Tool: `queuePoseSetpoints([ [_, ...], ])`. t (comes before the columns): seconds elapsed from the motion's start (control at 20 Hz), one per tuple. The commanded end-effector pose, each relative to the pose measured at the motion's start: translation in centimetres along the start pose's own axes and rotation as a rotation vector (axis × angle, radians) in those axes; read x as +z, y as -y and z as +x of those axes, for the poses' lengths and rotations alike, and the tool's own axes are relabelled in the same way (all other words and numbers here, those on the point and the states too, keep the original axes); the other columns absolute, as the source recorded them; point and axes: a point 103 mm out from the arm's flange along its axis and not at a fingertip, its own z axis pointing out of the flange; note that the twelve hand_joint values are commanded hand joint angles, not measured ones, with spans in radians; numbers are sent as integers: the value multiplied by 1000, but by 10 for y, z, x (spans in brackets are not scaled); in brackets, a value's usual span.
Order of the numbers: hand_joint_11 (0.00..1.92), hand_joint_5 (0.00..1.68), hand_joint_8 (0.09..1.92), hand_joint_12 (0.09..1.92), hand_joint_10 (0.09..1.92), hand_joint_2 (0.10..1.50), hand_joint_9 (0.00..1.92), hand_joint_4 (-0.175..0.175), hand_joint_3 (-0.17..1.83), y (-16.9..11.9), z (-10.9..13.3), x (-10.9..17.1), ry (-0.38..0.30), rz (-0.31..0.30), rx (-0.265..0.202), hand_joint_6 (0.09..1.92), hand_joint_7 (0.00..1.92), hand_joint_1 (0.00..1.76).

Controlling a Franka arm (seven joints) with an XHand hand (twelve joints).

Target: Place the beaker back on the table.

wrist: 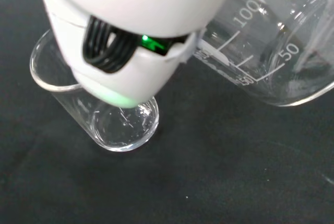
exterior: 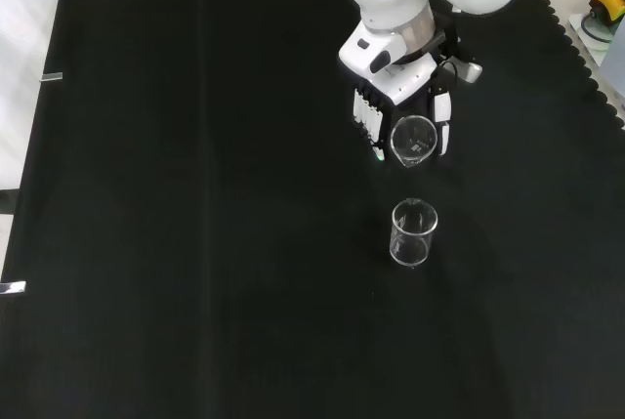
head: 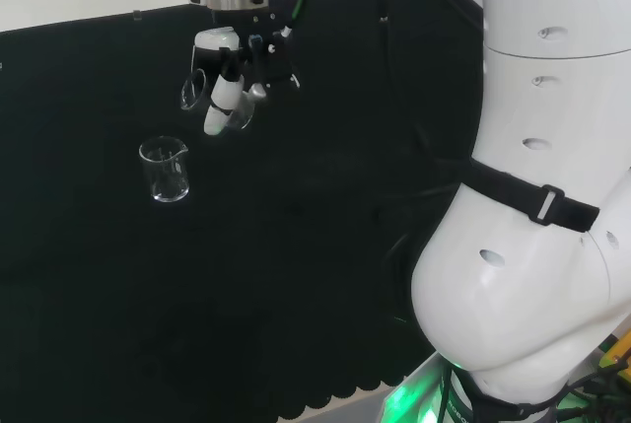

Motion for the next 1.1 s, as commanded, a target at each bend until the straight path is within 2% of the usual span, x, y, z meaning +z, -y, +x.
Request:
queuePoseSetpoints([
  [0.05, 1070, 1353, 240, 834, 314, 963, 1381, -175, -47, 2, -11, 11, -69, -44, -8, 334, 1458, 1424],
  [0.3, 1070, 1353, 241, 833, 314, 964, 1381, -175, -48, 6, -15, 21, -101, -94, 4, 334, 1458, 1423],
  [0.65, 1069, 1352, 241, 833, 315, 965, 1380, -175, -50, 6, -24, 35, -167, -135, -16, 335, 1458, 1424],
  [0.75, 1069, 1352, 242, 833, 315, 965, 1380, -175, -51, 5, -28, 40, -200, -141, -21, 336, 1458, 1423],
  [1.1, 1068, 1352, 242, 832, 316, 966, 1379, -175, -53, 0, -30, 50, -234, -140, -36, 337, 1457, 1424],
])
